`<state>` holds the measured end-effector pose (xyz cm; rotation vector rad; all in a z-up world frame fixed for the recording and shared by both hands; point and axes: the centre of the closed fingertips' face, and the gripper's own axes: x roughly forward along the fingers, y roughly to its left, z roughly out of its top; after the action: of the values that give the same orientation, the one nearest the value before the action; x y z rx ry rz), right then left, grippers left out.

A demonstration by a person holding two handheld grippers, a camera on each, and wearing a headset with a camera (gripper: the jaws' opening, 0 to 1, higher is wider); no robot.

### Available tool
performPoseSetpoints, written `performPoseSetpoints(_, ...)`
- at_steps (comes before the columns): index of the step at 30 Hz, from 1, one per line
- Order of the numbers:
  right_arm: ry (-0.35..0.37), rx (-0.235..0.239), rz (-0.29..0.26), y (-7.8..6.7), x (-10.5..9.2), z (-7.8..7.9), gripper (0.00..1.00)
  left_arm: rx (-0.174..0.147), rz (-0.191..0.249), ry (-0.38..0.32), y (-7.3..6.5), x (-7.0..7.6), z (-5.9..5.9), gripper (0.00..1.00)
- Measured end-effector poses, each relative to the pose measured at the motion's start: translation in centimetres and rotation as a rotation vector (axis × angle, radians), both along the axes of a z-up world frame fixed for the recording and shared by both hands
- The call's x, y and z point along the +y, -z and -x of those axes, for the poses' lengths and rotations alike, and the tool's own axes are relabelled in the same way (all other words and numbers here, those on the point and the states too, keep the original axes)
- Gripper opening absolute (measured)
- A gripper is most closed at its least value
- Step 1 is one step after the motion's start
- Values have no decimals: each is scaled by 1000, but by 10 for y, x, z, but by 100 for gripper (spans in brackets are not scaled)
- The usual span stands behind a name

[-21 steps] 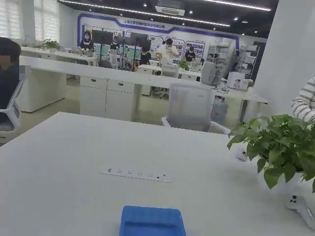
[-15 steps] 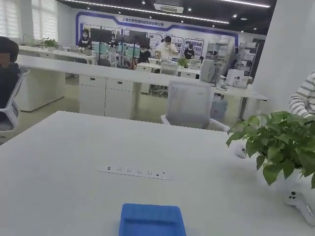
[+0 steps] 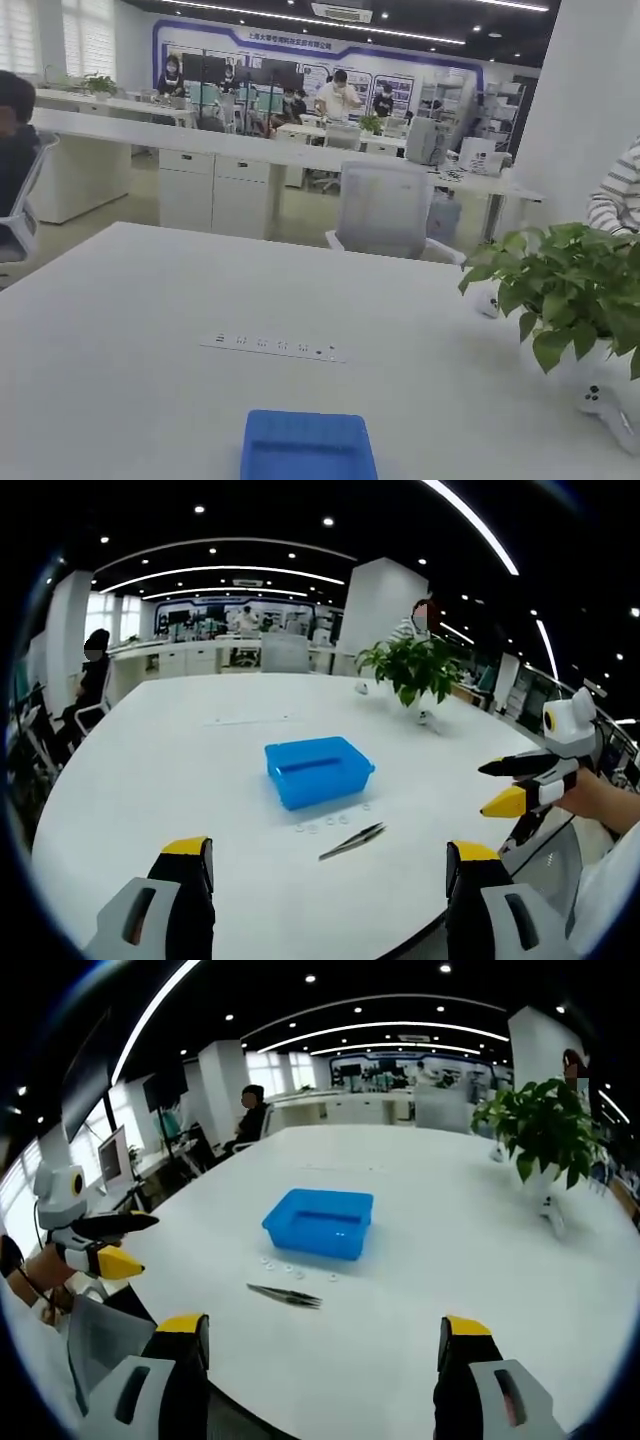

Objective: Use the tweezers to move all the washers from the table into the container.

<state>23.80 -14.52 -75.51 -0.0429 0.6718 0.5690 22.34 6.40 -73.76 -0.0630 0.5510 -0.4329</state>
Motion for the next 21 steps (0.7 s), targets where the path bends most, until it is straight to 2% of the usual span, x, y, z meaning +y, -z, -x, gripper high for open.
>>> performPoseSetpoints(8, -9, 3, 19, 1, 0, -2, 94, 2, 3, -3, 2, 1, -2, 99)
performPoseSetpoints(17, -16, 9, 35, 3, 1, -6, 94, 8, -13, 16, 7, 1, -5, 99)
performPoseSetpoints(21, -23, 13, 42, 4, 4, -8, 93, 19, -18, 20, 11, 3, -7, 99)
